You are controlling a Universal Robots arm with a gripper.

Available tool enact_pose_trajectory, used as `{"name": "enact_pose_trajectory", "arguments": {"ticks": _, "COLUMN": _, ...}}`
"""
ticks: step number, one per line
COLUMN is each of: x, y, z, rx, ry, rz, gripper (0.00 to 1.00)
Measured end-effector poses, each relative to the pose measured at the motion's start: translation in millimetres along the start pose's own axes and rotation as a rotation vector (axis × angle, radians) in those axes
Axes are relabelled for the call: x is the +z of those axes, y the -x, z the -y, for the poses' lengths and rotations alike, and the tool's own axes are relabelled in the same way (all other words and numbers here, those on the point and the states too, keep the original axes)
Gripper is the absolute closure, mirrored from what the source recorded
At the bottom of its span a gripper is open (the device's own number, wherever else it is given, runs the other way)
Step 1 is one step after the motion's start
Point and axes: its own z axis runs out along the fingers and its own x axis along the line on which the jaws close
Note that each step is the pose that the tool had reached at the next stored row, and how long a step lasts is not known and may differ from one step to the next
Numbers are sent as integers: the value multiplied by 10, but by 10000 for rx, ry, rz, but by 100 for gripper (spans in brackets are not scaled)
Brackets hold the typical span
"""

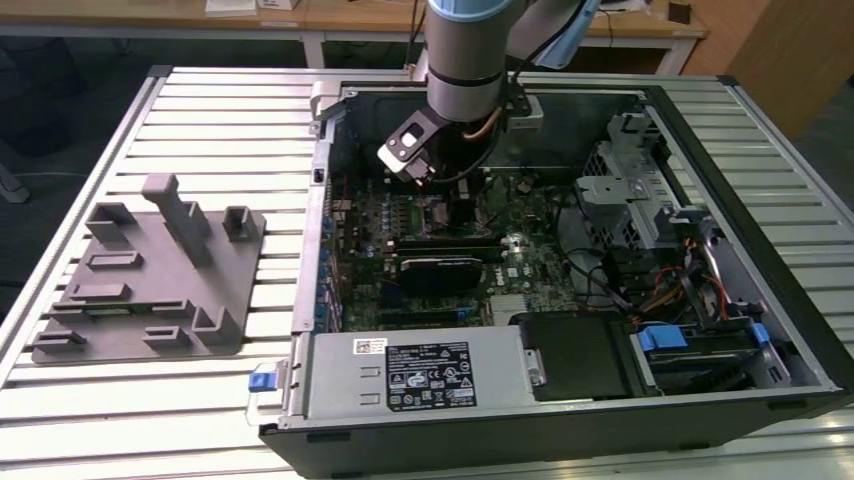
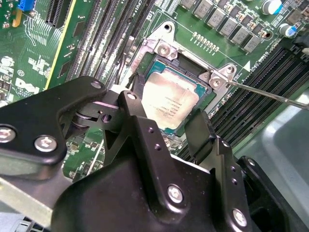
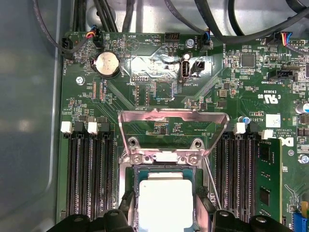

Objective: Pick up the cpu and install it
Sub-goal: 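Place the cpu into insertion slot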

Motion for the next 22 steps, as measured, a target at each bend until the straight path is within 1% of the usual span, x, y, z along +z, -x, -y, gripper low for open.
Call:
{"name": "enact_pose_trajectory", "arguments": {"ticks": 14, "x": 14, "y": -2, "z": 0, "rx": 0, "ry": 1, "rz": -8, "gripper": 39}}
{"name": "enact_pose_trajectory", "arguments": {"ticks": 17, "x": 14, "y": -2, "z": 0, "rx": 0, "ry": 0, "rz": -5, "gripper": 40}}
{"name": "enact_pose_trajectory", "arguments": {"ticks": 18, "x": 14, "y": -2, "z": 0, "rx": 0, "ry": 0, "rz": -6, "gripper": 47}}
{"name": "enact_pose_trajectory", "arguments": {"ticks": 22, "x": 15, "y": -2, "z": 0, "rx": 7, "ry": 0, "rz": -7, "gripper": 47}}
